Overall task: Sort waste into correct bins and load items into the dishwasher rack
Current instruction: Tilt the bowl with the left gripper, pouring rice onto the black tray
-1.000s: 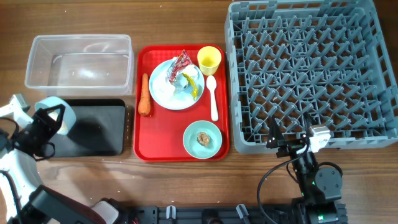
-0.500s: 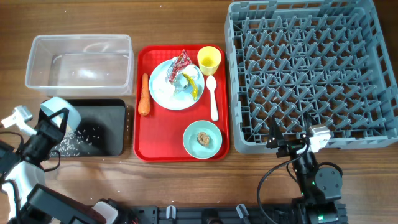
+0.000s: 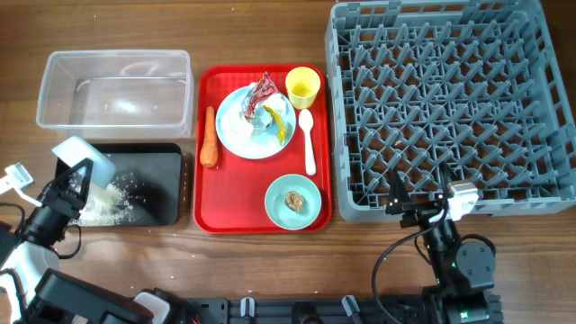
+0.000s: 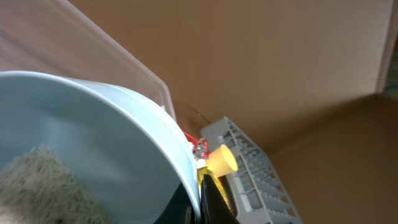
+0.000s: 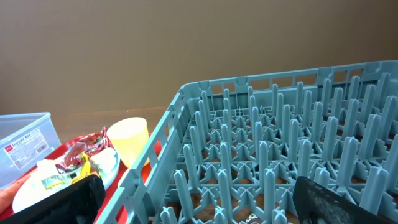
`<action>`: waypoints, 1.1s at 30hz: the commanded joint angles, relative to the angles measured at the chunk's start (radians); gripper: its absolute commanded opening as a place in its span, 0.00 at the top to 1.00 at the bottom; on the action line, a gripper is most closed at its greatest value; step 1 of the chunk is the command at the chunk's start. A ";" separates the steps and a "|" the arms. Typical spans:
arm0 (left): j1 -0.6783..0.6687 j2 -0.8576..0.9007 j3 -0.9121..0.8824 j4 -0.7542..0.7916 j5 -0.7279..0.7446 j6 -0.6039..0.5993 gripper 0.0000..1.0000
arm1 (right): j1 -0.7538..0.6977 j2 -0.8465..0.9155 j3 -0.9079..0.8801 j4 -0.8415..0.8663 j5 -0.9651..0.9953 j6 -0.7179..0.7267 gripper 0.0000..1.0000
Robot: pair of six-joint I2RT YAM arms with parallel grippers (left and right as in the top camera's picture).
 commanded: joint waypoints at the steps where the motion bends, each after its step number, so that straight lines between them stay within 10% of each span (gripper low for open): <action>1: 0.006 0.002 -0.010 -0.001 0.063 0.035 0.96 | 0.001 -0.002 -0.001 0.003 0.006 -0.002 0.00; 33: 0.029 0.000 -0.010 0.030 0.063 -0.545 0.96 | 0.001 -0.002 -0.001 0.003 0.006 -0.001 0.00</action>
